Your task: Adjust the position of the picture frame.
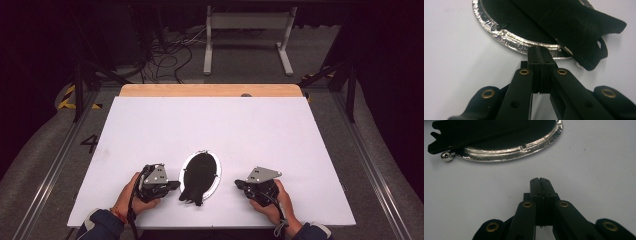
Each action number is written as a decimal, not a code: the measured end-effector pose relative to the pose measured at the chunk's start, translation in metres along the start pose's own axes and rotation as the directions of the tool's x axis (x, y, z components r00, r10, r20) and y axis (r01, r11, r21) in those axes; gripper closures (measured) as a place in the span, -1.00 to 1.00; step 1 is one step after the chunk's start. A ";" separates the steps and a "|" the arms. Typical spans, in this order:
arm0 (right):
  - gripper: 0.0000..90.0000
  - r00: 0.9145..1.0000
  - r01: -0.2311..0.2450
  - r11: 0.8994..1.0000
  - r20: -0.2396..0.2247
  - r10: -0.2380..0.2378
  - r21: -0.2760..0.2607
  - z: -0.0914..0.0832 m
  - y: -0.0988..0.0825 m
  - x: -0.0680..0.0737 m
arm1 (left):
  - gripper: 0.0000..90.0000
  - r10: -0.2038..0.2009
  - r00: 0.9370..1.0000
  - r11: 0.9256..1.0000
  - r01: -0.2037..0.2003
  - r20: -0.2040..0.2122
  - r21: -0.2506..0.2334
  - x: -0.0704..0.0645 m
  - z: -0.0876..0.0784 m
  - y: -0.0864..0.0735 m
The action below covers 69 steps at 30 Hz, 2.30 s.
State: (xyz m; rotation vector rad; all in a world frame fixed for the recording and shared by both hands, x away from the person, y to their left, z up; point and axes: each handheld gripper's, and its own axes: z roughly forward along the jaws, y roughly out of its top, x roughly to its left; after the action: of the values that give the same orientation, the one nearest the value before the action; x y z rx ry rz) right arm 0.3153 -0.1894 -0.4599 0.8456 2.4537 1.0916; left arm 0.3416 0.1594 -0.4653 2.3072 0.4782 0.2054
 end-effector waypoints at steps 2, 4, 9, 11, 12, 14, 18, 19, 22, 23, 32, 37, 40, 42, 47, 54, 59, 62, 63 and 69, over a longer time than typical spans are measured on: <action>1.00 1.000 0.012 1.000 -0.006 -0.012 -0.002 0.001 0.004 0.001 | 1.00 -0.018 1.000 1.000 0.018 0.007 -0.012 0.002 0.001 -0.001; 1.00 1.000 0.009 1.000 -0.011 -0.009 -0.006 0.002 0.005 0.001 | 1.00 -0.013 1.000 1.000 0.013 -0.003 -0.011 0.001 0.003 0.001; 1.00 1.000 0.011 1.000 -0.019 -0.010 0.008 0.008 0.007 -0.001 | 1.00 -0.001 1.000 1.000 0.001 -0.027 -0.007 -0.002 0.007 0.005; 1.00 1.000 0.019 1.000 -0.021 -0.019 0.012 0.010 0.009 0.000 | 1.00 -0.003 0.999 1.000 0.003 -0.041 -0.004 -0.003 0.008 0.007; 1.00 0.999 0.030 0.999 -0.020 -0.030 0.017 0.011 0.009 0.000 | 1.00 0.000 0.999 1.000 0.000 -0.043 0.000 -0.003 0.009 0.009; 1.00 0.999 0.035 0.999 -0.022 -0.035 0.016 0.011 0.009 0.000 | 1.00 0.001 0.999 1.000 -0.001 -0.037 -0.003 -0.004 0.011 0.011; 1.00 0.999 0.030 0.999 -0.024 -0.030 0.016 0.012 0.009 -0.002 | 1.00 0.004 0.999 1.000 -0.004 -0.035 -0.005 -0.005 0.015 0.015; 1.00 0.999 0.030 0.999 -0.024 -0.030 0.017 0.012 0.009 -0.002 | 1.00 0.005 0.999 1.000 -0.005 -0.035 -0.007 -0.005 0.016 0.016; 1.00 0.999 0.032 0.999 -0.024 -0.031 0.016 0.011 0.009 -0.003 | 1.00 0.009 0.999 1.000 -0.009 -0.034 -0.006 -0.006 0.019 0.018; 1.00 0.999 0.029 0.999 -0.021 -0.029 0.017 0.011 0.009 -0.003 | 1.00 0.012 0.999 1.000 -0.012 -0.034 -0.007 -0.006 0.020 0.019; 1.00 1.000 0.021 1.000 -0.011 -0.021 0.012 0.011 0.007 -0.006 | 1.00 0.018 1.000 1.000 -0.018 -0.010 -0.014 -0.008 0.028 0.027; 1.00 1.000 0.025 1.000 0.005 -0.025 0.014 0.011 0.007 -0.008 | 1.00 0.049 0.999 0.999 -0.049 -0.006 -0.005 -0.012 0.034 0.034; 1.00 1.000 0.008 1.000 0.007 -0.008 0.009 0.011 0.006 -0.011 | 1.00 0.052 0.999 0.999 -0.052 -0.004 -0.006 -0.011 0.036 0.036; 1.00 1.000 0.008 1.000 0.013 -0.008 0.009 0.011 0.006 -0.012 | 1.00 0.058 0.998 0.998 -0.058 -0.009 0.000 -0.012 0.036 0.037; 1.00 0.999 0.015 1.000 0.036 -0.016 0.014 0.011 0.007 -0.014 | 1.00 0.058 0.998 0.998 -0.058 -0.012 -0.005 -0.012 0.038 0.038; 1.00 0.999 0.010 1.000 0.041 -0.011 0.024 0.014 0.010 -0.020 | 1.00 0.024 1.000 0.999 -0.024 0.019 -0.029 -0.005 0.040 0.038; 1.00 0.999 0.006 1.000 0.046 -0.008 0.029 0.015 0.011 -0.022 | 1.00 0.020 1.000 0.999 -0.020 0.017 -0.027 -0.004 0.042 0.040; 1.00 0.999 0.003 0.999 0.051 -0.005 0.035 0.016 0.013 -0.024 | 1.00 0.015 1.000 1.000 -0.014 0.012 -0.019 -0.002 0.043 0.042; 1.00 0.999 0.000 0.999 0.051 -0.002 0.036 0.016 0.013 -0.025 | 1.00 0.016 1.000 1.000 -0.016 0.014 -0.015 -0.001 0.043 0.043; 1.00 0.997 -0.021 0.999 0.069 0.018 0.042 0.019 0.017 -0.032 | 1.00 0.000 1.000 1.000 0.000 0.009 -0.005 0.003 0.047 0.049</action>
State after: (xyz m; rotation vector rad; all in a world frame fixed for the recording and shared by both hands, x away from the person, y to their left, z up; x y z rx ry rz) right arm 0.3562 -0.1898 -0.4584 0.9062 2.4249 1.0021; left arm 0.3717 0.0980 -0.4634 2.3028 0.4725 0.1961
